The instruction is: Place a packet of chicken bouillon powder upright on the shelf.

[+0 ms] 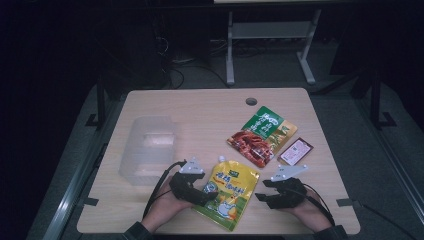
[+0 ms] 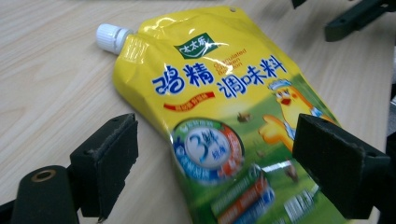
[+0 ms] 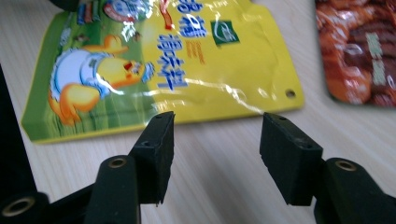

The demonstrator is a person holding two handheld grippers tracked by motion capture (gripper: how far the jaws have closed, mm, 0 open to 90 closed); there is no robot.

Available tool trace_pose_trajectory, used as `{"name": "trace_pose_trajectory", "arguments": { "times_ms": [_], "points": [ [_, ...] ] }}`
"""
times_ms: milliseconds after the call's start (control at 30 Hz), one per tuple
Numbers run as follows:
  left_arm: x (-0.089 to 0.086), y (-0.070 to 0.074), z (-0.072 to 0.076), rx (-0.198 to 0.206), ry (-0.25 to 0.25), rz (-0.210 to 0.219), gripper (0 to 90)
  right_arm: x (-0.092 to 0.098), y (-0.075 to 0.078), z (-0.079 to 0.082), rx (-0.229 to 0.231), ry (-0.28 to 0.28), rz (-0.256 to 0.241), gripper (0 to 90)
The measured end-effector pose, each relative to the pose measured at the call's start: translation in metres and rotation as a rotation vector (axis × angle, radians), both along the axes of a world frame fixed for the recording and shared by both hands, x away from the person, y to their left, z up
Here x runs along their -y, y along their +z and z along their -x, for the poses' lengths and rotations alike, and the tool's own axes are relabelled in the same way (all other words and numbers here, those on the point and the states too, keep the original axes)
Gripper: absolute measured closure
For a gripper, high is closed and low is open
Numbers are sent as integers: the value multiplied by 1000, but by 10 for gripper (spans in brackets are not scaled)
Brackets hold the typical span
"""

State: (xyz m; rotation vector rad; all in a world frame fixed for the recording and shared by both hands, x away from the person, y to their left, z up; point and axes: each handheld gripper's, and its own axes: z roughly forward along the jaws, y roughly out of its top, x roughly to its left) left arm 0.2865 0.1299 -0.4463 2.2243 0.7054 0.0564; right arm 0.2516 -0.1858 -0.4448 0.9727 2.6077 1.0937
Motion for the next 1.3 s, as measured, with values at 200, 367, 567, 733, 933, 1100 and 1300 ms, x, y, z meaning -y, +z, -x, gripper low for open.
{"name": "trace_pose_trajectory", "arguments": {
  "times_ms": [200,367,567,733,933,1100,1300],
  "points": [
    [12,-10,-11,-33,23,-28,134,7,-1,2,11,-15,-4,399],
    [15,-16,-17,-68,7,-47,129,5,-1,3,2,-9,2,394],
    [21,-18,-18,-75,3,-38,132,6,-1,3,6,-17,-2,392],
    [24,-16,-22,-75,-52,-51,241,6,0,3,12,-22,-7,392],
    [27,-15,-25,-68,-38,-50,395,7,1,3,18,-29,-10,392],
    [27,-17,-26,-67,-38,-35,628,7,3,4,30,-32,-15,392],
    [25,-16,-30,-72,-44,-27,816,8,4,3,45,-42,-15,382]
  ]
}}
